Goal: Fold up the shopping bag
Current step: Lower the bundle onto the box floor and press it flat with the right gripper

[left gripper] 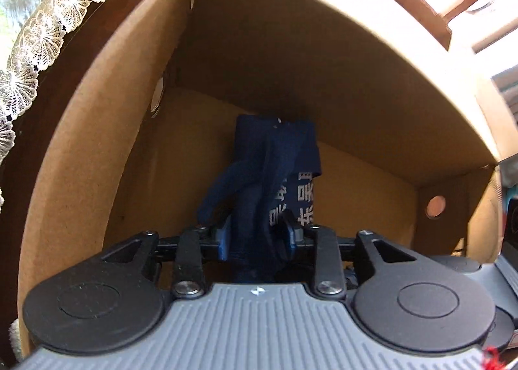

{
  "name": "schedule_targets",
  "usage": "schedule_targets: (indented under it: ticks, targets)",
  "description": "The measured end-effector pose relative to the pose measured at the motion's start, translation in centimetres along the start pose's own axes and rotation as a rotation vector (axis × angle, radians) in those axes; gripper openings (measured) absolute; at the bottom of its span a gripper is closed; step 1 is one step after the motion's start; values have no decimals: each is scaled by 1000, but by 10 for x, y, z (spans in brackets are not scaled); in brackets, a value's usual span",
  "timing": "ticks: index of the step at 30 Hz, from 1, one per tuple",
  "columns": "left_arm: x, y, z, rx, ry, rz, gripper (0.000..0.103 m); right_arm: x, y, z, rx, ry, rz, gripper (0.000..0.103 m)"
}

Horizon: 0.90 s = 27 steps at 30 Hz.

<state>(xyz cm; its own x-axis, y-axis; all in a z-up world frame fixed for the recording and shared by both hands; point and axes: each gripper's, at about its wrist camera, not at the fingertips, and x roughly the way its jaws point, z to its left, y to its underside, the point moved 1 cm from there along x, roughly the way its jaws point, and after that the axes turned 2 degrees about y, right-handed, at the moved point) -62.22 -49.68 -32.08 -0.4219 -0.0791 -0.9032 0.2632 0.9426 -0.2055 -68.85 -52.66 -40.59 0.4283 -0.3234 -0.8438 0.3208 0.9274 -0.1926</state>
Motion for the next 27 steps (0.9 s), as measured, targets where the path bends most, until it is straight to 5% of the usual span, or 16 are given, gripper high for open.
schedule_targets:
  ticks: [5, 12, 20, 27]
  targets:
    - [-18, -4, -20, 57, -86, 35, 35, 7, -5, -10, 89, -41, 35, 0]
    - [-108, 10, -32, 122, -85, -54, 36, 8, -7, -15, 159, -66, 52, 0]
    - [-141, 11, -8, 165, -119, -166, 36, 2, 3, 52, -155, 252, -26, 0]
    - [-134, 24, 23, 171, -140, -199, 37, -1, 3, 50, -75, 246, -39, 0]
